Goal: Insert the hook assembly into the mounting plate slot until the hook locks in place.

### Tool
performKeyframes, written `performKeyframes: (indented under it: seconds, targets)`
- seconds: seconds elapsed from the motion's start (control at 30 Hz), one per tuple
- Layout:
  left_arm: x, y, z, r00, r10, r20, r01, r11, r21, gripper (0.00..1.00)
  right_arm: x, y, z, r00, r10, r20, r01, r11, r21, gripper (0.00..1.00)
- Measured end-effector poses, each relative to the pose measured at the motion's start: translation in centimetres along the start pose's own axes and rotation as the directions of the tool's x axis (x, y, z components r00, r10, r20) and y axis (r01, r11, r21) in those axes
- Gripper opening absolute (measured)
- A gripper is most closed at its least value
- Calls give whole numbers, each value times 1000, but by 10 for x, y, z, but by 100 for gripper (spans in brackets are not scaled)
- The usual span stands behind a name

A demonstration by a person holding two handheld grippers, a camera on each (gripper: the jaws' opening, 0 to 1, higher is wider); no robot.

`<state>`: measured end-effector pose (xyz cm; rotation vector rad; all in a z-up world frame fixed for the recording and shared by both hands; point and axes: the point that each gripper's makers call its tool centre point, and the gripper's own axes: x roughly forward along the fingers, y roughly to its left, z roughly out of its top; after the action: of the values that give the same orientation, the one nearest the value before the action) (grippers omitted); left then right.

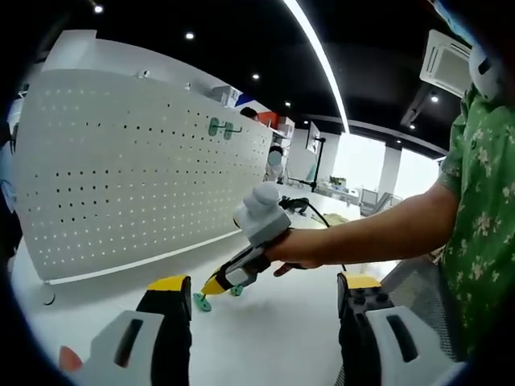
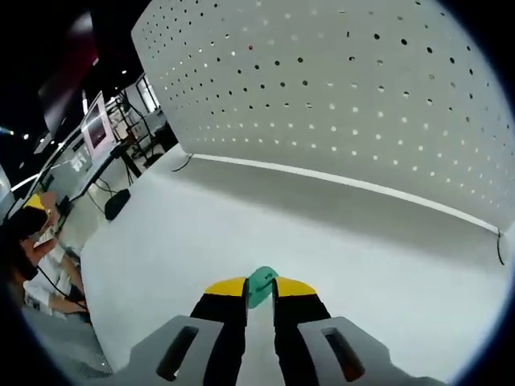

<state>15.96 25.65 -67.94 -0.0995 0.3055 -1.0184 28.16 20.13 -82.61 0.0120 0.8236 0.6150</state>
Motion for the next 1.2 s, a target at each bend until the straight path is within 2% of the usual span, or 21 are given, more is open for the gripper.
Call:
performKeyframes:
  seconds: [0.8, 1.0, 1.2]
  targets:
    - [0, 2, -1, 1000, 4, -2, -4, 1000, -3, 75, 0, -1, 1, 1000, 7, 11, -7, 1000, -20, 2]
    - [2, 1, -1, 1000, 1, -4, -1, 1000, -2, 75, -6, -2, 4, 1000, 4, 23, -3, 1000, -28, 1]
    - [3, 1, 0, 1000, 0, -6, 0, 1000, -3, 75, -18, 1, 15, 998, 12, 64, -9, 999, -43, 1]
